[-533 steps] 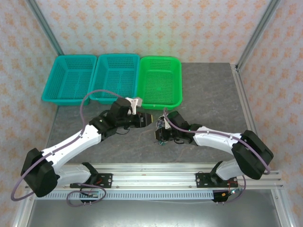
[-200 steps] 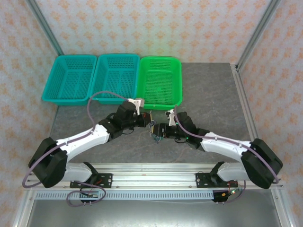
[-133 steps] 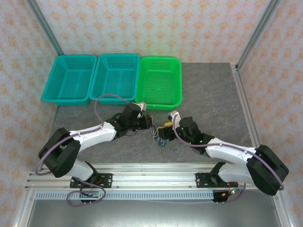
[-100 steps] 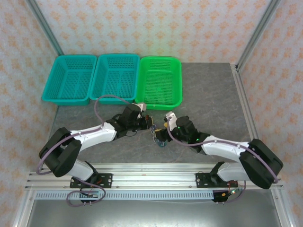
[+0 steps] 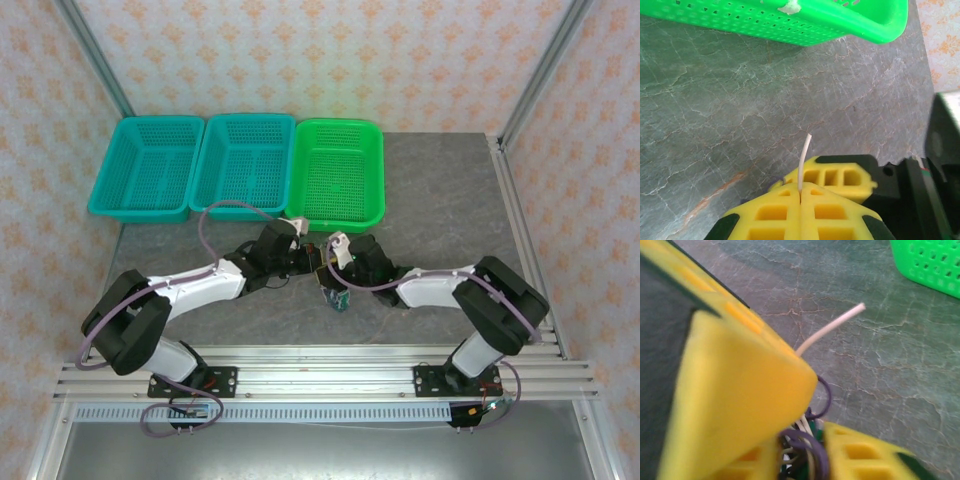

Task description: Untangle the cables

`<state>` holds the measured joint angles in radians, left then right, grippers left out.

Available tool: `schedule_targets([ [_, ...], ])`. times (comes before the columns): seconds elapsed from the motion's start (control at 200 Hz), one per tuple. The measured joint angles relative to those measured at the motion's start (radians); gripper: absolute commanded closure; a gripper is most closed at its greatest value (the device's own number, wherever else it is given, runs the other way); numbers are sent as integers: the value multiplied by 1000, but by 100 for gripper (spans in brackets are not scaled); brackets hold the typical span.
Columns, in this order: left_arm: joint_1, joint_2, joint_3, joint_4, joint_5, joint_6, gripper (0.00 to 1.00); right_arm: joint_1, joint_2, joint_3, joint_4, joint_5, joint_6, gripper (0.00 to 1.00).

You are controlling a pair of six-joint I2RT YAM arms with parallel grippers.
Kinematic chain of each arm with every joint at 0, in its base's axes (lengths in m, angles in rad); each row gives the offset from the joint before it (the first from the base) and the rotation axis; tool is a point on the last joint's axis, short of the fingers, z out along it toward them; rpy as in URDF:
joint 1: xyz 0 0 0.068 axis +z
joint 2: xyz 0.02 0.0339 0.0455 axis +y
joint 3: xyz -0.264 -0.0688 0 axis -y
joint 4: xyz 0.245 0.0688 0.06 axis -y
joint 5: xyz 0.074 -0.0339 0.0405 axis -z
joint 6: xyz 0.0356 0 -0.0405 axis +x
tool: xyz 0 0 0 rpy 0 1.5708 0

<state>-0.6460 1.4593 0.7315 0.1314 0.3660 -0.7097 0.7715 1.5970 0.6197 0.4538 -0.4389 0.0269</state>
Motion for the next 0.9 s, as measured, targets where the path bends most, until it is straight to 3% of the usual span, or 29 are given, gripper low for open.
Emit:
schedule_targets([
  [0.13,0,-18,1,-43,-50,1,100,0,20,27,-8,-7,17,100],
  [0.295,6,-64,6,-225,-203,-40,100,-8,-4,-20,68,-16,66,99],
  [0.556,139,-172,-122,-257,-248,-78,100,-165,-91,-153,106,-48,237,96],
  [0.786,144,-172,-148,-246,-231,-71,100,-233,-91,-164,83,-128,372,98],
  [0.901,135,-167,-184,-137,-88,-77,79,-238,-93,-151,47,-172,386,98],
])
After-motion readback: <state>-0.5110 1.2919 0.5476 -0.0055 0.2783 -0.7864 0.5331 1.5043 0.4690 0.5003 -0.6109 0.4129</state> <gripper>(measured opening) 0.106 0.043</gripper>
